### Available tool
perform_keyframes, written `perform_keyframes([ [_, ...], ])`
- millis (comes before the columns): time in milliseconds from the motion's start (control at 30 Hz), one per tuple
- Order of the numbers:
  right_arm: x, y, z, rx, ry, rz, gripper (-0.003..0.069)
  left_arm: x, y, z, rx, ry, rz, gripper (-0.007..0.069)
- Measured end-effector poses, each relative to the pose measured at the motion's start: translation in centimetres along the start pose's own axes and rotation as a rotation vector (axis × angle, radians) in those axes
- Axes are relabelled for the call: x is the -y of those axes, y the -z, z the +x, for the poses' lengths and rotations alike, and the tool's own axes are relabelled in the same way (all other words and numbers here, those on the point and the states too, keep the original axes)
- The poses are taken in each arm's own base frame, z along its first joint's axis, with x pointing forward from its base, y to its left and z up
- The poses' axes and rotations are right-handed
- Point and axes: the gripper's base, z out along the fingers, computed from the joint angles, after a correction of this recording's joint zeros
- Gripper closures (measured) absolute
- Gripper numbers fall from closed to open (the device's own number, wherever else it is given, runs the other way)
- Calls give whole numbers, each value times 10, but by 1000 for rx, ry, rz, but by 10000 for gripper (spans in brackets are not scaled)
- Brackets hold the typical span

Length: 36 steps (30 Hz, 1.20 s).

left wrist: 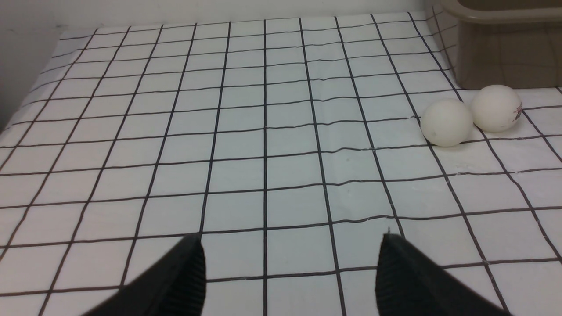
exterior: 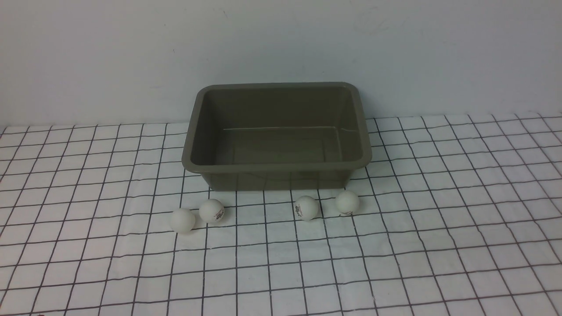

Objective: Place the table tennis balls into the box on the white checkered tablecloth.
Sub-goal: 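Reach for and grasp a ping pong ball on the table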

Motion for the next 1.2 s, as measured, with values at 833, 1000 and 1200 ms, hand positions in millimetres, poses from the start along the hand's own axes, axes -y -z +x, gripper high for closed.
perform_keyframes([
  [833, 3, 0, 7, -77, 62, 32, 324, -3, 6, -34, 396, 717, 113, 155],
  [1000, -8, -17, 5, -139, 180, -118, 323, 8, 3, -24, 238, 635, 177, 155],
  [1200, -9, -92, 8, -387, 239, -269, 323, 17, 4, -19, 154, 501, 234, 155],
])
